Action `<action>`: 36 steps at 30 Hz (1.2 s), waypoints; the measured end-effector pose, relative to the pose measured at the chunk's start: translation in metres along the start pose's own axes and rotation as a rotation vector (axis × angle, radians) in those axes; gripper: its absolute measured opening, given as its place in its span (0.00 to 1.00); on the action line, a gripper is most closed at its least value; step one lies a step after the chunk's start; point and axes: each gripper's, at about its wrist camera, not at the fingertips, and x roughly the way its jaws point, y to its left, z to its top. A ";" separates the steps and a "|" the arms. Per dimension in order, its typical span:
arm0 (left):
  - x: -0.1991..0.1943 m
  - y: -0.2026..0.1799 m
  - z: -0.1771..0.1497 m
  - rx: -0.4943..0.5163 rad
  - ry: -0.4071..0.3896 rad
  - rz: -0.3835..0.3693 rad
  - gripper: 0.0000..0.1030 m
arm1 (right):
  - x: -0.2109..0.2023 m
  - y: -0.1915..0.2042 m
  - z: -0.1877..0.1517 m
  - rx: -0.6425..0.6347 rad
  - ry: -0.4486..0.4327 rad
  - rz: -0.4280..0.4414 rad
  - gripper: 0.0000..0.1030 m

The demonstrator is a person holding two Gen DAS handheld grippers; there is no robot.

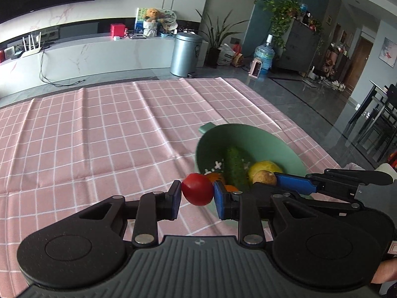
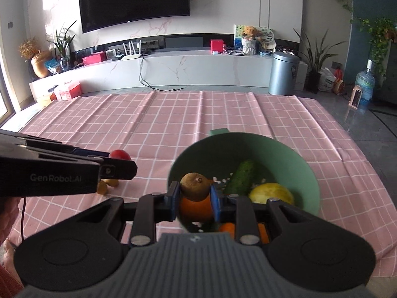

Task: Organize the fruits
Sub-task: 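Lower the tomato and kiwi into the colander and open both tools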

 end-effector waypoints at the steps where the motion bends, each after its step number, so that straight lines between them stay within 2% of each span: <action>1: 0.005 -0.006 0.002 0.011 0.008 -0.013 0.30 | -0.001 -0.008 0.000 0.011 0.007 -0.009 0.21; 10: 0.053 -0.038 0.013 0.099 0.123 -0.039 0.30 | 0.016 -0.051 -0.002 0.083 0.095 -0.017 0.21; 17: 0.068 -0.042 0.011 0.146 0.191 -0.020 0.30 | 0.036 -0.061 -0.006 0.097 0.161 0.036 0.21; 25: 0.076 -0.039 0.010 0.162 0.234 -0.004 0.30 | 0.048 -0.067 -0.007 0.126 0.189 0.067 0.22; 36: 0.074 -0.042 0.009 0.170 0.227 -0.005 0.30 | 0.040 -0.071 -0.008 0.161 0.175 0.063 0.24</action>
